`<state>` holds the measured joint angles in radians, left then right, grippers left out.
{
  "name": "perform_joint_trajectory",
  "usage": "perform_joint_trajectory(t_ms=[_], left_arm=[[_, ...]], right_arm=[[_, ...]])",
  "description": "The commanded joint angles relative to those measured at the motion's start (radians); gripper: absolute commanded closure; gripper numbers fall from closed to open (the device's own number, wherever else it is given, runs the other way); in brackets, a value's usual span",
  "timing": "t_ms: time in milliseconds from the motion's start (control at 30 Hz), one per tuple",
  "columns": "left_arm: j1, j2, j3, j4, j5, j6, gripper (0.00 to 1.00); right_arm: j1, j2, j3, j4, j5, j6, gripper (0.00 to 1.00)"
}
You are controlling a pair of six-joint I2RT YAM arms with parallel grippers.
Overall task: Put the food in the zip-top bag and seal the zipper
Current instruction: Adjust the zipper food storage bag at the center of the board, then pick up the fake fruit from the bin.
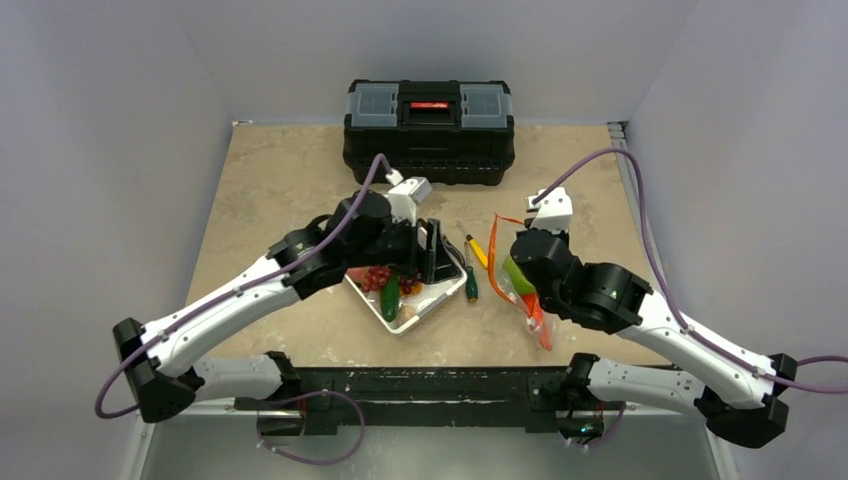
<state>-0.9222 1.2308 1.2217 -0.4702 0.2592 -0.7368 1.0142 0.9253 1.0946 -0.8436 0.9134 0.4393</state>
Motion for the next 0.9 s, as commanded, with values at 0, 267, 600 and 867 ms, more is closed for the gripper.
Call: perform_joint_trajectory(t_ms=[0,267,600,867], left_arm=[[0.018,-0.092,-0.054,-0.214,-0.241,0.122,0.24],[0.026,-0.055,-0.148,-0.339,-0.407,0.131,0.23],[0.026,0.050,-0.170,-0.306,-0.437,0.125,0.26],[0.096,0.084,-0.124,-0.278,-0.432,0.184,0.21]], right_arm=[[-0.002,-0.034,0.025,0.076,0.132,-0.029,1.00],[-0.002,-0.072,0.029,0.142,0.179,-0.160,1.00],[-0.002,-0.076,0.017,0.130,0.207,-0.168,1.00],[-0.001,-0.086,-0.125,0.279,0.026,-0.135,1.00]])
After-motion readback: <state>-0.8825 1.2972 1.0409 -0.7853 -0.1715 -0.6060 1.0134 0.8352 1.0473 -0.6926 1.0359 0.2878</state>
